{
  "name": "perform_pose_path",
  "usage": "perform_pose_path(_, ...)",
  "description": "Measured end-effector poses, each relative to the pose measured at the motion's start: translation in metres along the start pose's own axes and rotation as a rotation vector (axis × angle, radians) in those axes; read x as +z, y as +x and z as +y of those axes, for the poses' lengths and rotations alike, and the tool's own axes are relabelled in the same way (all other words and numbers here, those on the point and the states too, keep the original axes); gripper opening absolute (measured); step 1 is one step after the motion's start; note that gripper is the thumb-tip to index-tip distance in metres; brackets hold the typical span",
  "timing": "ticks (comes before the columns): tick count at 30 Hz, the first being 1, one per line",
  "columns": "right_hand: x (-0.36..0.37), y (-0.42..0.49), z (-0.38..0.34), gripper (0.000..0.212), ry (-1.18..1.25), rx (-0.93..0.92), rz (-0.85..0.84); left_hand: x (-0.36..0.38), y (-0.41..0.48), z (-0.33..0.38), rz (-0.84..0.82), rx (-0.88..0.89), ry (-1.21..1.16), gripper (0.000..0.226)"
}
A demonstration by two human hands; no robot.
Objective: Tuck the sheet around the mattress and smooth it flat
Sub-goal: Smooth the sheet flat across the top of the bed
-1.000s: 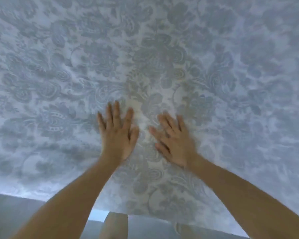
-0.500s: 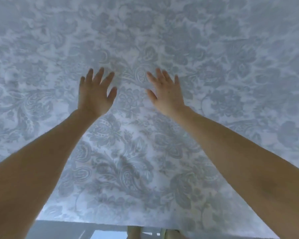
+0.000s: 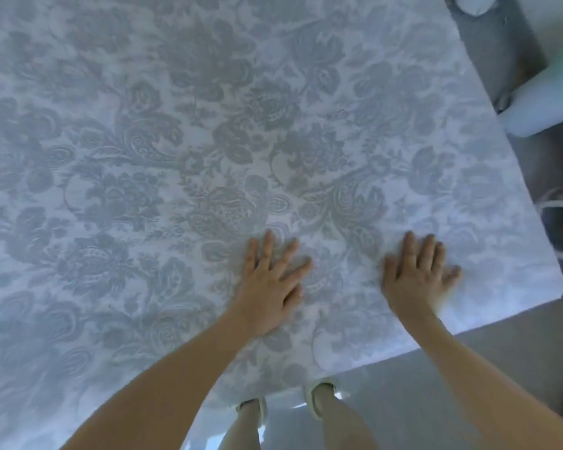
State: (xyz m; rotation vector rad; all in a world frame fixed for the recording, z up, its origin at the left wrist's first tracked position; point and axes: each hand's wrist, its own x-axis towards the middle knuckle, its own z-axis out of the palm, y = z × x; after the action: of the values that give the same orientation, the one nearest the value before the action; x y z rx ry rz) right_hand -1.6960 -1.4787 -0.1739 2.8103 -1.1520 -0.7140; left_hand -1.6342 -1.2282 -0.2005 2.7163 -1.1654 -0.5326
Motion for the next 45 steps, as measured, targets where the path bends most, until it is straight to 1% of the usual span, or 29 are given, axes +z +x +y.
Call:
perform_pose_path(1,-0.010,0.003,-0.013,0.060,0.007,-0.015,0.032,-0.009,0.002,-0.007,0.010,0.002,0.000,0.047)
perform_pose_path(2,-0.019,0.004,-0.029,0.060,-0.008,-0.079,0.076,-0.017,0.005,-0.016,0.077,-0.034,0.020,0.048)
perform_pose_path(3,-0.028,0.003,-0.048,0.059,-0.027,-0.189,0.139,-0.027,0.009,-0.025,0.146,-0.124,0.048,0.048)
perform_pose_path(4,-0.037,0.000,-0.068,0.058,-0.033,-0.332,0.208,-0.038,0.011,-0.033,0.187,-0.258,0.064,0.047)
perform_pose_path(5,-0.044,-0.004,-0.089,0.057,-0.038,-0.491,0.254,-0.046,0.010,-0.041,0.185,-0.432,0.052,0.048)
perform_pose_path(6,-0.048,-0.007,-0.107,0.056,-0.060,-0.660,0.261,-0.049,0.008,-0.046,0.165,-0.616,0.005,0.051)
perform_pose_path(7,-0.047,-0.007,-0.119,0.056,-0.116,-0.831,0.236,-0.046,0.004,-0.046,0.129,-0.761,-0.050,0.055)
perform_pose_path(8,-0.043,-0.004,-0.122,0.057,-0.218,-0.973,0.185,-0.038,-0.002,-0.040,0.086,-0.844,-0.081,0.060)
perform_pose_path(9,-0.037,0.002,-0.112,0.057,-0.324,-1.055,0.137,-0.026,-0.009,-0.026,0.044,-0.873,-0.086,0.066)
perform_pose_path(10,-0.028,0.012,-0.090,0.058,-0.382,-1.065,0.117,-0.011,-0.016,-0.005,0.012,-0.869,-0.097,0.071)
perform_pose_path(11,-0.017,0.025,-0.056,0.059,-0.370,-1.001,0.115,0.003,-0.020,0.020,0.007,-0.863,-0.118,0.074)
perform_pose_path(14,0.008,0.059,0.081,0.060,-0.204,-0.701,0.170,0.033,-0.014,0.107,0.034,-0.859,-0.175,0.069)
perform_pose_path(16,0.004,0.070,0.154,0.060,-0.178,-0.627,0.103,0.039,0.004,0.166,-0.005,-0.860,-0.219,0.065)
perform_pose_path(17,-0.003,0.075,0.176,0.059,-0.145,-0.637,0.036,0.039,0.016,0.193,-0.040,-0.875,-0.227,0.064)
perform_pose_path(18,-0.013,0.080,0.189,0.058,-0.099,-0.697,-0.007,0.037,0.032,0.215,-0.054,-0.901,-0.216,0.064)
perform_pose_path(21,-0.071,0.098,0.217,0.047,0.049,-0.906,0.008,0.000,0.099,0.260,-0.153,-1.067,-0.256,0.062)
perform_pose_path(22,-0.097,0.106,0.226,0.045,0.069,-0.970,0.012,-0.017,0.124,0.267,-0.161,-1.106,-0.280,0.062)
perform_pose_path(24,-0.143,0.123,0.243,0.040,0.158,-1.032,0.009,-0.057,0.167,0.283,-0.197,-1.070,-0.306,0.056)
perform_pose_path(26,-0.187,0.137,0.253,0.034,0.213,-1.037,0.014,-0.095,0.198,0.298,-0.158,-0.984,-0.330,0.050)
perform_pose_path(28,-0.225,0.149,0.258,0.034,0.231,-1.058,0.005,-0.135,0.217,0.309,-0.083,-0.959,-0.367,0.047)
perform_pose_path(31,-0.283,0.167,0.257,0.039,0.168,-1.124,0.014,-0.194,0.238,0.299,0.026,-0.997,-0.401,0.041)
perform_pose_path(34,-0.346,0.190,0.244,0.040,0.107,-1.201,-0.010,-0.247,0.253,0.275,0.107,-1.045,-0.331,0.037)
perform_pose_path(37,-0.394,0.217,0.222,0.038,0.094,-1.245,-0.022,-0.284,0.266,0.248,0.156,-1.114,-0.309,0.018)
perform_pose_path(41,-0.446,0.252,0.186,0.040,0.082,-1.303,-0.140,-0.317,0.300,0.214,0.176,-1.228,-0.417,0.028)
perform_pose_path(45,-0.492,0.304,0.140,0.041,0.024,-1.361,-0.173,-0.352,0.349,0.191,0.209,-1.325,-0.527,0.032)
